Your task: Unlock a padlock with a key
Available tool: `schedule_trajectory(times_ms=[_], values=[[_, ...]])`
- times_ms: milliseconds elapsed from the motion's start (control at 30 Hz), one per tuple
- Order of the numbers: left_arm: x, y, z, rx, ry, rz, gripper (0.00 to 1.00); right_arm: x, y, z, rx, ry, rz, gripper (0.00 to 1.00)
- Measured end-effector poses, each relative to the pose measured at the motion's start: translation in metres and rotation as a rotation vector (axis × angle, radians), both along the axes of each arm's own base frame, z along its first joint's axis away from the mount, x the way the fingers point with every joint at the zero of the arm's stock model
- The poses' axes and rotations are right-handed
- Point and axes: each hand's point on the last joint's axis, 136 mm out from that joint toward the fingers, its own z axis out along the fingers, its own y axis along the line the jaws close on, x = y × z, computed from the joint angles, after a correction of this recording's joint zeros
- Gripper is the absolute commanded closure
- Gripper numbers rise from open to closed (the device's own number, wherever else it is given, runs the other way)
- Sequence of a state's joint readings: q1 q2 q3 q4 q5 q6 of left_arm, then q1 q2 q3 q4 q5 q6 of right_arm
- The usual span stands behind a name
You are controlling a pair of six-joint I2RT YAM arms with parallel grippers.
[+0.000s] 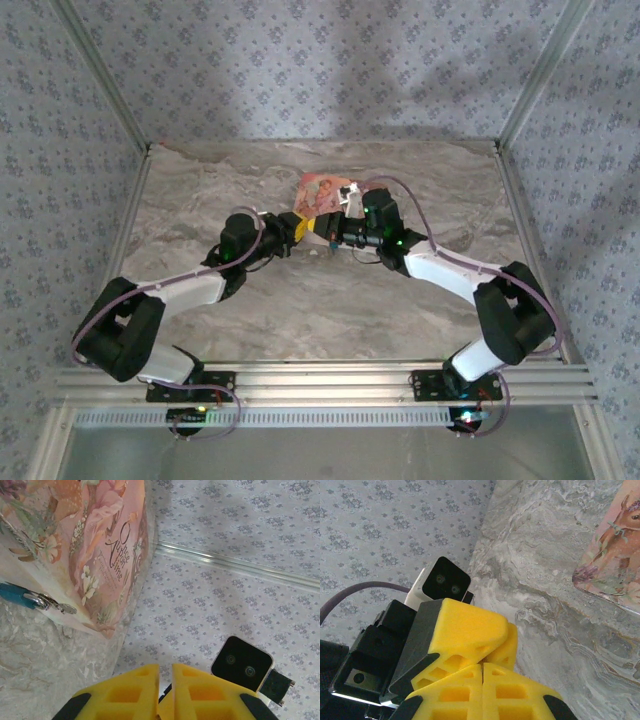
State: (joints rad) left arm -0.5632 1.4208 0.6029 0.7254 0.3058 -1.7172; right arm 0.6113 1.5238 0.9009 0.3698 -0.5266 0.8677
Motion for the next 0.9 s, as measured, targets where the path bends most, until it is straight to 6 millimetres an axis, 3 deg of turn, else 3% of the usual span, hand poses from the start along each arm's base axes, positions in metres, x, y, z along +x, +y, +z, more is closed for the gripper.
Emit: schedule_trajectory(times_ms=[533, 733, 900], values=[[-0.001, 0.001, 0.000, 0.013, -0.009, 0.000, 1.00, -0.002, -0.004, -0.001, -0.008, 0.004, -0.005, 0.99], [-0.005, 0.001, 0.009, 0.103, -0.113, -0.028, 1.00, -0.008, -0.013, 0.000, 0.010, 0.003, 0.011, 0.80], [0.000, 0.013, 0.038, 0.229, -0.292, -0.011, 1.00, 0.008, -0.045, 0.005, 0.030, -0.028, -0.055, 0.61]])
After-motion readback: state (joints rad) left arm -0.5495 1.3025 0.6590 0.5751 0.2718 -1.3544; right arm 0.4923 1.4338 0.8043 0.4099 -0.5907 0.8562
